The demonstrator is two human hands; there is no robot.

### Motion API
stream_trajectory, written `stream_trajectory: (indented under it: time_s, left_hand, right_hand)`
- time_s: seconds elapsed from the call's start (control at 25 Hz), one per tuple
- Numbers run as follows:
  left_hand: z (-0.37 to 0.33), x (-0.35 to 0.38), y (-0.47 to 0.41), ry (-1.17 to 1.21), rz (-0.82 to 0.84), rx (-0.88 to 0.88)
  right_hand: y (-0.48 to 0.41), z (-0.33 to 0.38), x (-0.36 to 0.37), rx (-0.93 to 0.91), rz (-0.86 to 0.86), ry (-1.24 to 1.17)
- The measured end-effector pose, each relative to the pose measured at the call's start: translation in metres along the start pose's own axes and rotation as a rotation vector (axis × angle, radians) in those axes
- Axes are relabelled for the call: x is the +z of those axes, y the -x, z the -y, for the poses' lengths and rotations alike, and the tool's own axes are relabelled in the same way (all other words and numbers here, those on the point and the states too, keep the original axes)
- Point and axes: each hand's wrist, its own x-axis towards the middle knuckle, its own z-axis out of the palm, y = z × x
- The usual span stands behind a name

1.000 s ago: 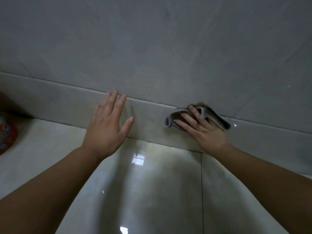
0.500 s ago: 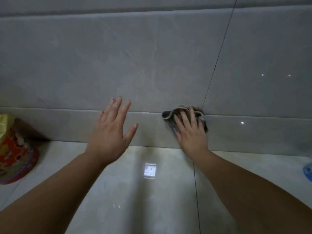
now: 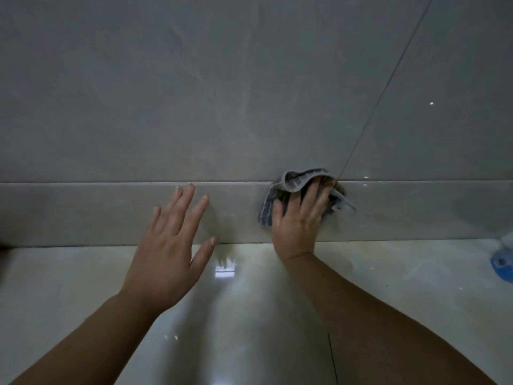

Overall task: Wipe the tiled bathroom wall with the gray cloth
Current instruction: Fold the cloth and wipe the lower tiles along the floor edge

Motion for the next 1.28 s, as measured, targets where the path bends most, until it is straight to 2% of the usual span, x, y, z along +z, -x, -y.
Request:
stream_trajectory:
  time_s: [0.2,0.32,0.36,0.4,0.52,0.56,0.64,0.76,0.84,0.92,1.04,1.16,1.2,1.24,1.28]
  left_hand:
    - [0.009,0.007,-0.004,0.01,-0.024,-0.056]
    - [0.005,0.01,-0.009,0.018,-0.074,-0.084]
    - [0.004,0.012,-0.011,0.019,-0.084,-0.091]
    - [0.003,0.015,-0.012,0.018,-0.088,-0.094]
    - [-0.002,0.023,-0.017,0.015,-0.088,-0.086]
    - [-0.003,0.025,-0.018,0.018,-0.086,-0.084]
    - [-0.006,0.03,-0.02,0.01,-0.075,-0.072]
    - [-0.007,0.033,-0.02,-0.002,-0.096,-0.057]
    - [-0.006,0.031,-0.021,0.003,-0.123,-0.053]
    - [-0.005,0.03,-0.021,-0.012,-0.145,-0.051]
    - [-0.004,0.032,-0.018,-0.034,-0.159,-0.061]
    - [0.002,0.041,-0.011,-0.05,-0.153,-0.076]
    - [0.006,0.045,-0.008,-0.06,-0.138,-0.084]
    - [0.009,0.049,-0.005,-0.076,-0.117,-0.086]
    - [0.012,0.052,-0.002,-0.094,-0.092,-0.079]
  right_hand:
    - [-0.001,-0.005,0.008,-0.039,-0.083,-0.029]
    - [0.002,0.002,0.013,0.04,-0.071,-0.036]
    - [0.006,0.002,0.017,0.007,-0.051,-0.002]
    - [0.012,-0.001,0.022,-0.105,-0.024,0.061]
    - [0.017,-0.03,0.028,-0.717,0.067,0.256]
    - [0.011,-0.044,0.025,-0.859,0.094,0.297]
    - [-0.004,-0.081,0.01,-1.015,0.156,0.315]
    - [-0.03,-0.149,-0.031,-1.041,0.23,0.369]
    - [-0.046,-0.16,-0.047,-1.002,0.171,0.41]
    - [-0.049,-0.13,-0.035,-0.984,0.113,0.313]
    - [-0.037,-0.073,0.001,-1.101,0.071,0.242]
    - [-0.002,-0.045,0.057,-1.28,0.21,0.262]
    - [0.011,-0.039,0.077,-1.306,0.24,0.215]
    - [0.019,-0.035,0.081,-1.251,0.288,0.228]
    - [0.018,-0.03,0.073,-1.304,0.213,0.244]
